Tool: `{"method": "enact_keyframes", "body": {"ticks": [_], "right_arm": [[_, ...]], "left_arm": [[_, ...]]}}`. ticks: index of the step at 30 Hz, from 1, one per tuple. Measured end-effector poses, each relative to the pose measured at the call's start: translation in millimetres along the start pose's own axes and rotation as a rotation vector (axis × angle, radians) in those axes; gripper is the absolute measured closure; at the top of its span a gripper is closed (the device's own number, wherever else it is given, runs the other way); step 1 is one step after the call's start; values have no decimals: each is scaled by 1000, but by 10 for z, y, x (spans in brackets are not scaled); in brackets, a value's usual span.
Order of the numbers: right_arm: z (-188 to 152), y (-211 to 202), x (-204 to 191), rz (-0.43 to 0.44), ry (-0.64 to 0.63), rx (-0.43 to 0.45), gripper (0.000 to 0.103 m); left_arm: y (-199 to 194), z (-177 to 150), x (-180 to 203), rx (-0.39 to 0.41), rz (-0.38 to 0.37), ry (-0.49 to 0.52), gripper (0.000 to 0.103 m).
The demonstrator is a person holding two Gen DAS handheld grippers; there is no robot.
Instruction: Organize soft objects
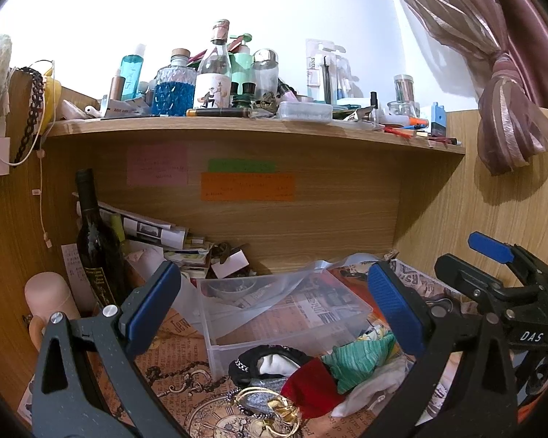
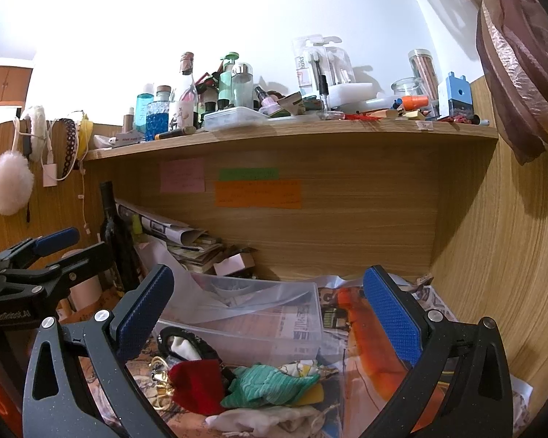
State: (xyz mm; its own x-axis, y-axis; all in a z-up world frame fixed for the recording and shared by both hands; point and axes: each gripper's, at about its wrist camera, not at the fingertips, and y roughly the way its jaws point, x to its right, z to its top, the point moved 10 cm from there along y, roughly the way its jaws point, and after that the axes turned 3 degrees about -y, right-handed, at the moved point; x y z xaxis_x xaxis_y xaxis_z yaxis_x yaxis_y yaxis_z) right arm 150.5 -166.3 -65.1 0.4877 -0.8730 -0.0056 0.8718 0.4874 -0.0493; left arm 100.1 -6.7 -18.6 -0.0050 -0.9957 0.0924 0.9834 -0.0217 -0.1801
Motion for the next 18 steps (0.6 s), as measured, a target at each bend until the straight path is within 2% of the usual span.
{"method": "enact_keyframes", "body": {"ticks": [18], "right_arm": [[-9,12,-15,1,13,5,0]], "left_arm": [[-3,3,-66,3,3,-6,0]]}}
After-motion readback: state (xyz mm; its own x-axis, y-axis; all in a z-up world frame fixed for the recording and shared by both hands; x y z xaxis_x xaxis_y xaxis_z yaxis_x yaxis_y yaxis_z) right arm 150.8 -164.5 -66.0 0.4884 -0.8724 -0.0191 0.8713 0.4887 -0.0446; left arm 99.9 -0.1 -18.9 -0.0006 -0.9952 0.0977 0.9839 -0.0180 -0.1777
